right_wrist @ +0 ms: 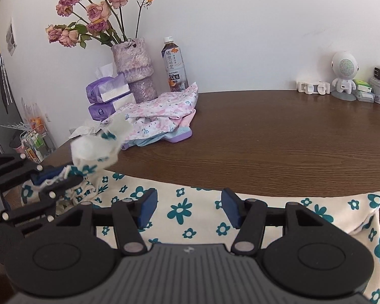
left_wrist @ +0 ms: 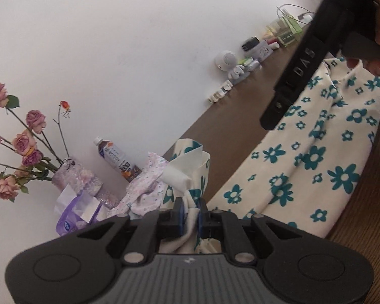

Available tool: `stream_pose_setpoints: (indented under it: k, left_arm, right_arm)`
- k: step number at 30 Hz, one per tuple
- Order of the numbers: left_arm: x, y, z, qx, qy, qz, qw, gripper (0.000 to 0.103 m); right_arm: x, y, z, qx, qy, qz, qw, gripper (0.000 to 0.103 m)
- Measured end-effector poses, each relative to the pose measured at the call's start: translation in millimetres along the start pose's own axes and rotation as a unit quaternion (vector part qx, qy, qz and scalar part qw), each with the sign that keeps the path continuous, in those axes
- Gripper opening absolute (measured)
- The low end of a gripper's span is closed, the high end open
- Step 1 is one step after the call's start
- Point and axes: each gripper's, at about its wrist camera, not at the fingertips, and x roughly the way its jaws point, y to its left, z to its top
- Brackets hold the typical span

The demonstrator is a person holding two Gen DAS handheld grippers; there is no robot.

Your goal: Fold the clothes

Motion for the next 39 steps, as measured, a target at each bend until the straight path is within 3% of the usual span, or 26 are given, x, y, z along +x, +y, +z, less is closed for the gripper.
stream_pose_setpoints:
  k: [7, 15, 19, 21, 26, 30, 34, 36, 39]
  left_arm:
    - [5, -32, -4, 0.043, 0.015, -0.026, 0.9986, 0.009]
    - [3, -41, -3, 0.025, 0.02, -0.043, 0.9986, 0.014]
    - [-5, -35, 4, -0.006, 0.007, -0.065, 0.9978, 0.052]
    - [-11, -30, 7, -0.026, -0.001, -0.078, 0.9966, 0.062]
    - [-28, 1, 6, -0.102, -0.01, -0.094, 0.9903, 0.063]
    - [-44, 39, -4, -0.184, -0.011, -0.111, 0.9766, 0.063]
    - [-64, 87, -27, -0.296, -0.023, -0.134, 0.9454, 0.063]
    - [-68, 107, -41, -0.336, -0.024, -0.125, 0.9331, 0.063]
    - [-66, 124, -61, -0.368, -0.006, -0.095, 0.9249, 0.062]
  right_arm:
    - [-2, 4, -1, -0.007, -0.001, 0.005, 1.0, 0.057]
    - [-1, 4, -3, -0.008, 0.003, 0.006, 1.0, 0.057]
    - [0, 4, -3, -0.008, 0.005, 0.006, 1.0, 0.057]
    - [1, 2, -4, -0.006, 0.008, 0.005, 1.0, 0.057]
    - [4, -1, -5, -0.001, 0.013, 0.0, 1.0, 0.057]
    - [6, -1, -5, -0.002, 0.014, -0.006, 1.0, 0.057]
    - [7, 8, -7, -0.007, 0.015, 0.0, 1.0, 0.057]
    - [5, 17, -7, -0.003, 0.013, 0.026, 1.0, 0.057]
    - [1, 34, -7, 0.017, 0.012, 0.097, 0.995, 0.057]
